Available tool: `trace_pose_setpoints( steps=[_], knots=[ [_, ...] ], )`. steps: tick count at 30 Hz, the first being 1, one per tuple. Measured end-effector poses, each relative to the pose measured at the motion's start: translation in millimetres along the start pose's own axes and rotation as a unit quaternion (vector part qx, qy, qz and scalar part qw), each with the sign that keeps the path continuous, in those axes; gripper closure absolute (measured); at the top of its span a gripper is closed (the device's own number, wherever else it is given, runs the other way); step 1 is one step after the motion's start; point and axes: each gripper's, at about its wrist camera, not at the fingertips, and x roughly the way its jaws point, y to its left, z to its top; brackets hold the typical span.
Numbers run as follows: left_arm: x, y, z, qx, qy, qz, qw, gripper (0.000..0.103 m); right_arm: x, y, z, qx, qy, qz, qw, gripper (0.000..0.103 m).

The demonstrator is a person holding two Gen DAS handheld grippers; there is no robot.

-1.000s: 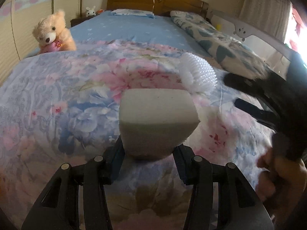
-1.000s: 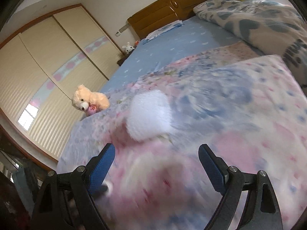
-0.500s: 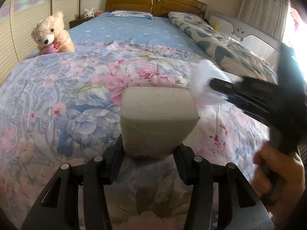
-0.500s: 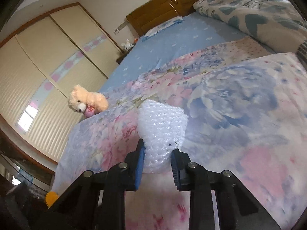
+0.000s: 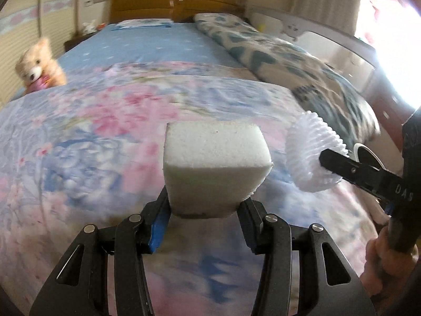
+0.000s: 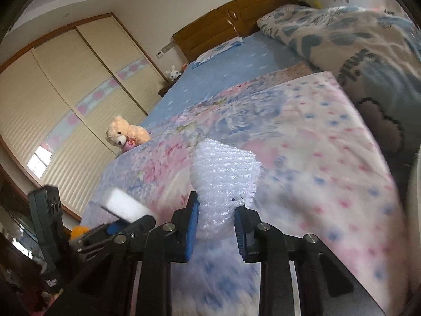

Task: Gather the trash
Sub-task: 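Carry the foam block and mesh sleeve over the bin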

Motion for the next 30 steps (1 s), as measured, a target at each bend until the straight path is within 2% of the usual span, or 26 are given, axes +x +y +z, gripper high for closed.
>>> trace_pose_setpoints(
  steps=[14,30],
  knots=[
    [-11,-86,-13,0.072,0.017,-0.033,0.9967,0.056,-86,-40,-40,0.036,-0.039,-0.033,0.998,0.078],
    [-17,-153,-17,0.135,0.013,-0.058,0.989,0.056,-147,-74,-51,0.064,-0.088,-0.07,0.992,0.078]
  ],
)
